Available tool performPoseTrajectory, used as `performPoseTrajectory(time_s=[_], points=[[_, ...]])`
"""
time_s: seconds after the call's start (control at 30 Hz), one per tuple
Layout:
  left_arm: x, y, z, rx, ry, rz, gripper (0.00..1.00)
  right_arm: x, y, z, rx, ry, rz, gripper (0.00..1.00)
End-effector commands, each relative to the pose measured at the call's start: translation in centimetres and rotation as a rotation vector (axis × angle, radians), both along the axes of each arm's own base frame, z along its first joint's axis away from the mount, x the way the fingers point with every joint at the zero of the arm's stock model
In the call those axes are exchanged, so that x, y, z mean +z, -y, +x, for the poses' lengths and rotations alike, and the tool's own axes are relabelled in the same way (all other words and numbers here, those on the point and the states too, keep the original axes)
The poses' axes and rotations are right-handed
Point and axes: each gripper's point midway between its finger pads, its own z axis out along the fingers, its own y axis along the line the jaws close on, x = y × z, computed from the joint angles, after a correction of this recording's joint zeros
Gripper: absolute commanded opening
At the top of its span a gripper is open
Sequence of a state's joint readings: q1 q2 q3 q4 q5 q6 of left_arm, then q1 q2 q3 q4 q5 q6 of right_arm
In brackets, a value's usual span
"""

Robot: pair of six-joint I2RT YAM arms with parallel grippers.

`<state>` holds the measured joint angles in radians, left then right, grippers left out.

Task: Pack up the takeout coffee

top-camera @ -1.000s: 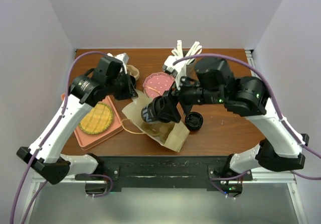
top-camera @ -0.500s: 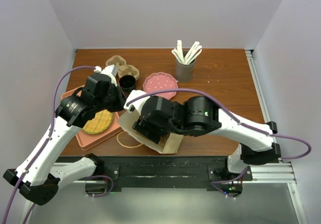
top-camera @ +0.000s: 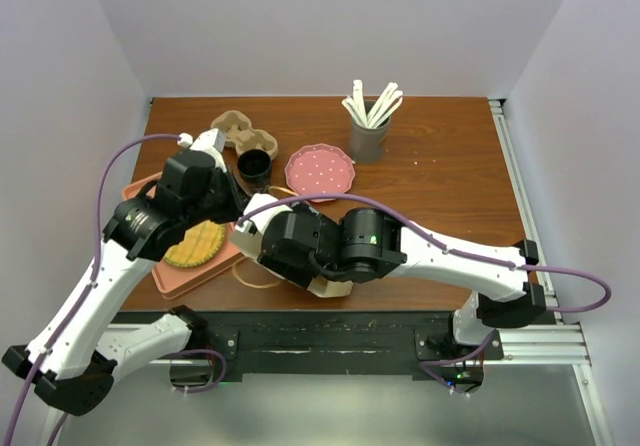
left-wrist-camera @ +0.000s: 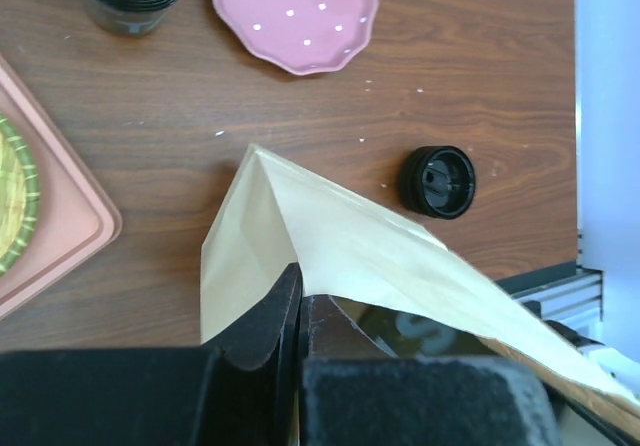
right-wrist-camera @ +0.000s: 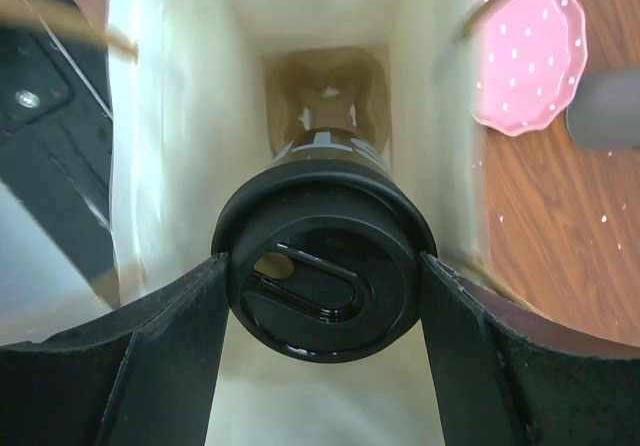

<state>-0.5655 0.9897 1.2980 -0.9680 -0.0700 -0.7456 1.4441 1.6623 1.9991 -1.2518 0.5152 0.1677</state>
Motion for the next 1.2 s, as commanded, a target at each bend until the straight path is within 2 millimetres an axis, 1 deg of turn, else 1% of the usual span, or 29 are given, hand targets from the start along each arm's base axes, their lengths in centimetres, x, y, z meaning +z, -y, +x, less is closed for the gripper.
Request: performPoseTrajectory(time_s=[0.0,0.03,0.07,0.1,0.13,0.2,0.23,0.3,0.4,0.43,0.47,0.53,0.57,0.6,0.67,0.7,0.8,0.87,0.9,0.97,1.03,1.13,1.17], points=[[2.7,0.9,-0.8,-0.070,0.110,-0.092,0.00,0.6,0.3,0.6,-0.047,0.044,0.067,0.21],[2.5,0.7,-1.0,-0.075,0.107,-0.078,0.02,-0.2,0.4,0.6,-0.053,0.042,0.050,0.21],[2.2,0.4,-1.3,-0.092,0.109,-0.050,0.07,-0.4,0.4,0.7,-0.063,0.041,0.052,0.20],[1.6,-0.1,-1.8,-0.101,0.095,-0.028,0.13,-0.6,0.4,0.6,-0.073,0.035,0.055,0.20],[1.1,0.1,-2.4,-0.134,0.075,-0.021,0.20,-1.1,0.5,0.6,-0.076,0.032,0.048,0.20],[0.3,-0.3,-3.4,-0.170,0.059,0.013,0.28,-1.6,0.5,0.6,-0.092,0.024,0.049,0.19],[0.1,-0.5,-3.7,-0.174,0.052,0.023,0.34,-2.0,0.5,0.4,-0.091,0.018,0.046,0.19],[-0.3,-1.0,-4.2,-0.181,0.046,0.046,0.37,-2.4,0.5,0.2,-0.096,0.005,0.049,0.19],[-1.2,-1.6,-4.3,-0.175,0.020,0.089,0.42,-2.9,0.7,0.0,-0.100,-0.012,0.057,0.19],[-1.6,-1.6,-4.3,-0.179,0.009,0.097,0.45,-3.6,0.7,-0.1,-0.100,-0.014,0.053,0.19],[-1.7,-1.6,-4.3,-0.184,0.005,0.100,0.47,-3.5,0.9,-0.2,-0.092,-0.017,0.057,0.18],[-1.4,-0.8,-4.1,-0.222,0.025,0.079,0.51,-4.2,1.4,-0.2,-0.090,-0.014,0.038,0.18],[-1.0,-0.4,-4.0,-0.234,0.036,0.063,0.52,-4.1,1.7,-0.2,-0.089,-0.015,0.043,0.18],[-0.5,0.2,-3.6,-0.248,0.055,0.041,0.53,-4.6,2.0,-0.3,-0.082,-0.013,0.026,0.18],[0.4,1.4,-3.7,-0.300,0.075,0.001,0.53,-4.8,2.4,-0.4,-0.076,-0.013,0.023,0.18],[0.8,1.7,-3.6,-0.313,0.087,-0.011,0.53,-5.3,2.8,-0.4,-0.076,-0.014,0.009,0.18],[1.7,1.9,-3.6,-0.329,0.109,-0.020,0.53,-5.7,3.4,-0.5,-0.075,-0.015,0.012,0.18],[1.3,2.0,-3.8,-0.342,0.102,-0.018,0.53,-5.7,3.4,-0.6,-0.072,-0.022,0.029,0.18],[0.7,2.1,-3.9,-0.348,0.082,-0.016,0.53,-5.8,3.6,-0.7,-0.070,-0.025,0.032,0.18],[-0.2,2.3,-4.1,-0.361,0.050,-0.017,0.53,-5.7,3.2,-0.7,-0.064,-0.026,0.052,0.18],[0.0,2.3,-4.1,-0.354,0.052,-0.023,0.55,-6.0,3.5,-0.8,-0.065,-0.030,0.038,0.18],[1.2,1.9,-4.1,-0.322,0.074,-0.037,0.57,-6.1,3.7,-0.9,-0.059,-0.031,0.038,0.18],[1.0,1.8,-4.4,-0.321,0.055,-0.036,0.57,-6.1,3.8,-0.9,-0.057,-0.031,0.041,0.18]])
